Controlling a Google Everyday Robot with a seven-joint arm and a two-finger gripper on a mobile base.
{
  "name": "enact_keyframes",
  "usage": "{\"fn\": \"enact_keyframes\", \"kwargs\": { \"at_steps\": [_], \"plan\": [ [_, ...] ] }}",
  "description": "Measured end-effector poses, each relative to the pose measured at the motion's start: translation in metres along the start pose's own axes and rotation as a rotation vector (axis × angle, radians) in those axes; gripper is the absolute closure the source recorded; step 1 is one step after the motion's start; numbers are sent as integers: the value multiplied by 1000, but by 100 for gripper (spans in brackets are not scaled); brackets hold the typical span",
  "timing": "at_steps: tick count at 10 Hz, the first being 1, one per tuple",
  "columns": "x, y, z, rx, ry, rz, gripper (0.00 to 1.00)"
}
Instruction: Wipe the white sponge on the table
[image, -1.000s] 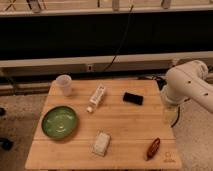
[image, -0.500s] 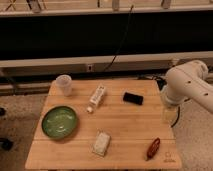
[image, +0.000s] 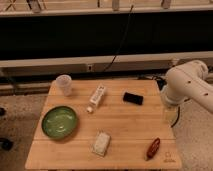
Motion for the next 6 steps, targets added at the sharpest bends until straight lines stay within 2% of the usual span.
{"fn": "enact_keyframes", "kwargs": {
  "at_steps": [6],
  "plan": [
    [-2, 1, 1, -1, -1, -5, 20]
  ]
}}
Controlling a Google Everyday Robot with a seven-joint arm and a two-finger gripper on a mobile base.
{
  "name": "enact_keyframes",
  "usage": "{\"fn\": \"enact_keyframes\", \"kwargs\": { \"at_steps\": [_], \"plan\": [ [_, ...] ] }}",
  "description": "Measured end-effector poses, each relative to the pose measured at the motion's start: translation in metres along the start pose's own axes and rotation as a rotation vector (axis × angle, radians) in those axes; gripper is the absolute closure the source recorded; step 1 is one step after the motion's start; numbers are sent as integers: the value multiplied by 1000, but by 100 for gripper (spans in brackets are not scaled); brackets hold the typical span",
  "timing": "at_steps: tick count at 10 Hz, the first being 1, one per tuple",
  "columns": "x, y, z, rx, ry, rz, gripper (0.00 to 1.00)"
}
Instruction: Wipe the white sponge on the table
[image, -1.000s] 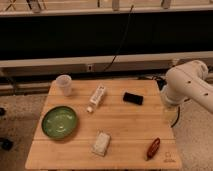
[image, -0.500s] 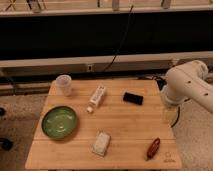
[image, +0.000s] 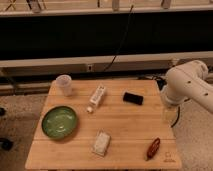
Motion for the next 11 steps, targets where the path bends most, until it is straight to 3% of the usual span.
{"fn": "enact_keyframes", "kwargs": {
  "at_steps": [4, 7, 11],
  "plan": [
    [-50, 12, 9, -2, -24, -78, 20],
    [-66, 20, 16, -8, -29, -127, 20],
    [-116, 28, 40, -21, -28, -225, 20]
  ]
}}
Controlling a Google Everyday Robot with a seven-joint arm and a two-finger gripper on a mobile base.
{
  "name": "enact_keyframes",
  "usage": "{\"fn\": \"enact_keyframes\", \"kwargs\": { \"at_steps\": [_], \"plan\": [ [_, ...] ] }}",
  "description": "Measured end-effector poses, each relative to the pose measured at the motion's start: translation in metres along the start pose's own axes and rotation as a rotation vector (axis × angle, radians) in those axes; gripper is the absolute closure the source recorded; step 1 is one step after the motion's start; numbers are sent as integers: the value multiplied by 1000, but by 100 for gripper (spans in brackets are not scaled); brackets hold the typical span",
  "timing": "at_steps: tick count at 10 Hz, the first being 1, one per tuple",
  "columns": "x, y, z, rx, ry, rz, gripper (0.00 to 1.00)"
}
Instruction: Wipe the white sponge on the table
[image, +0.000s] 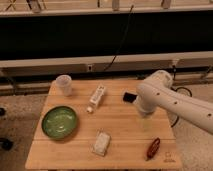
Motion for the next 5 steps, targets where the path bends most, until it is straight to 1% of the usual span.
{"fn": "enact_keyframes", "kwargs": {
  "at_steps": [2, 3, 5],
  "plan": [
    [-7, -1, 9, -1, -3, -36, 20],
    [-12, -2, 17, -2, 0, -66, 20],
    [-35, -4, 33, -13, -5, -124, 20]
  ]
}}
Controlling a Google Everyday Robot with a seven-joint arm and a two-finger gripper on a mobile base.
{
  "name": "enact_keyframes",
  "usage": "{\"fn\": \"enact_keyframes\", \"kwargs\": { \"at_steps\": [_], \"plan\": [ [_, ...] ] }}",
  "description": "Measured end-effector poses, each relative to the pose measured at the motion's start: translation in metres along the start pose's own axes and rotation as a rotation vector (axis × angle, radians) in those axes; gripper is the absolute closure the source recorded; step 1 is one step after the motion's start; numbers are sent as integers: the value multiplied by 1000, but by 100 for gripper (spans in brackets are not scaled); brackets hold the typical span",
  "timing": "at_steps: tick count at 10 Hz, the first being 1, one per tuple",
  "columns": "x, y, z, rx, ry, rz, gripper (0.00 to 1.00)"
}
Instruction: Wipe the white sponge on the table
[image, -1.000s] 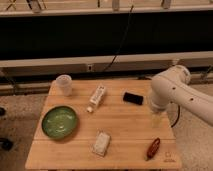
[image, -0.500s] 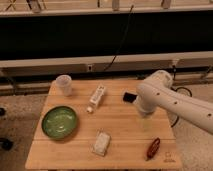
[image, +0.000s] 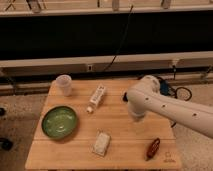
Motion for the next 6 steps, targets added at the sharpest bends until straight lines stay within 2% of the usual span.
{"fn": "enact_keyframes", "kwargs": {
  "at_steps": [3, 5, 6],
  "plan": [
    [-10, 1, 9, -8, 3, -52, 20],
    [-30, 3, 32, -16, -4, -111, 20],
    [-40, 2, 35, -19, -8, -135, 20]
  ]
}}
